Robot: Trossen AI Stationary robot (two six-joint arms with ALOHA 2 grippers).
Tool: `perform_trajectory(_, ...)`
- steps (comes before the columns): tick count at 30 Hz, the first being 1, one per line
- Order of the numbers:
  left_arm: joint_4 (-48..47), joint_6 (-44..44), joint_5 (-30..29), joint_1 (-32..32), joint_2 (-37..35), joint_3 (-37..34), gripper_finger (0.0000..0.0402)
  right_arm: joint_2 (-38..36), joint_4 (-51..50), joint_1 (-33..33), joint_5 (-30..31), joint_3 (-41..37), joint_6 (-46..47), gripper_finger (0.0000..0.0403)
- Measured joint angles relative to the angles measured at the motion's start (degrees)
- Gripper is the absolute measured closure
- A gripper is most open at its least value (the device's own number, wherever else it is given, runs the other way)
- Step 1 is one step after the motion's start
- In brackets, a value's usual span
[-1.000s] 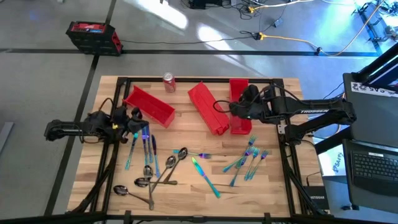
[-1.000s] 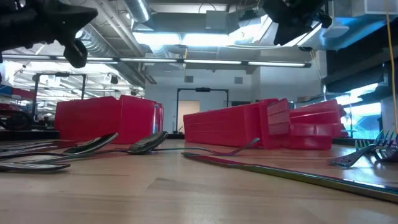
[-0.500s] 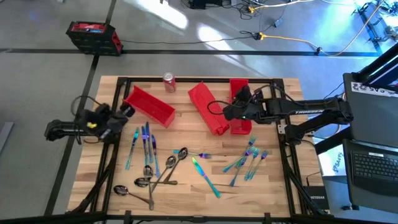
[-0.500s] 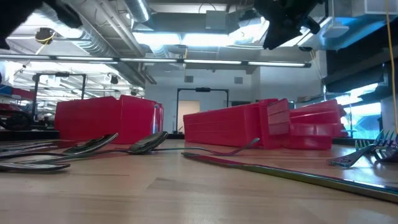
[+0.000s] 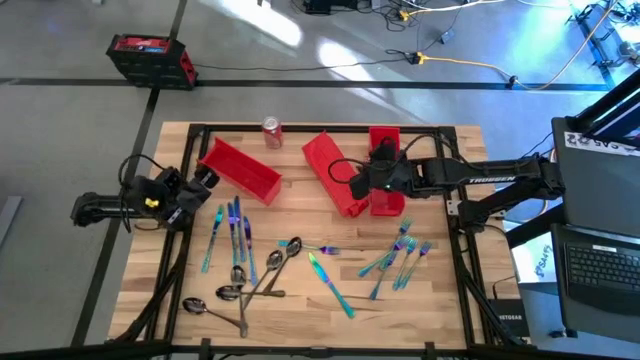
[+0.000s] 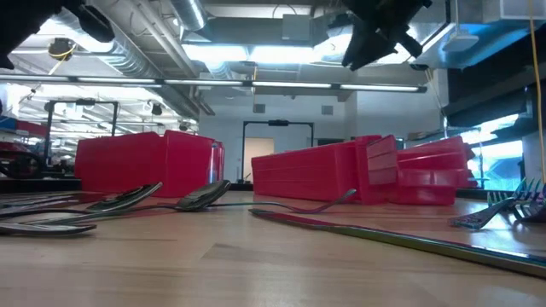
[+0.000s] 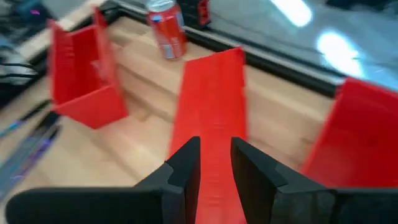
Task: Sort silverware
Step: Prepare the red bins to sort the silverware
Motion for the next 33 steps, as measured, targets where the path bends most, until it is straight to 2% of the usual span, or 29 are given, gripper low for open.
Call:
perform_trajectory(4, -4.48, 0.08, -2.24, 0.04, 0.02, 0.0, 0.0402, 1.62, 1.65, 0.04, -1.33, 0.0, 5.64, 0.0329)
perform_trajectory(8, -8.75, 0.97, -4.18, 0.02, 0.02, 0.0, 0.0402, 4.96, 1.34, -1.2, -6.71, 0.0, 3.01, 0.0329)
perform_trajectory(13, -8.78, 5.74, -5.34, 0.04, 0.01, 0.0, 0.0402, 6.92, 2.47, -6.04, -8.8, 0.0, 3.53, 0.0329)
perform_trajectory(17, -9.54, 7.82, -6.41, 0.02, 0.02, 0.02, 0.0402, 6.86, 2.5, -10.18, -13.22, 0.0, 0.38, 0.0305)
perform_trajectory(19, -9.43, 8.91, -6.77, 0.04, 0.02, 0.02, 0.0402, 6.86, 3.07, -12.98, -18.17, 0.0, -2.48, 0.0279)
perform_trajectory(26, -9.46, 8.84, -7.11, 0.03, 0.01, 0.02, 0.0402, 6.82, 8.89, -26.79, -41.6, 0.0, -11.29, 0.0176)
perform_trajectory(29, -10.05, 9.46, -7.12, 0.04, 0.0, 0.02, 0.0402, 7.68, 11.71, -32.09, -47.32, 0.36, -12.36, 0.0147)
perform_trajectory(33, -12.07, 9.94, -7.62, 0.02, 0.02, 0.02, 0.0402, 13.48, 12.59, -35.71, -53.18, 4.55, -14.09, 0.0121)
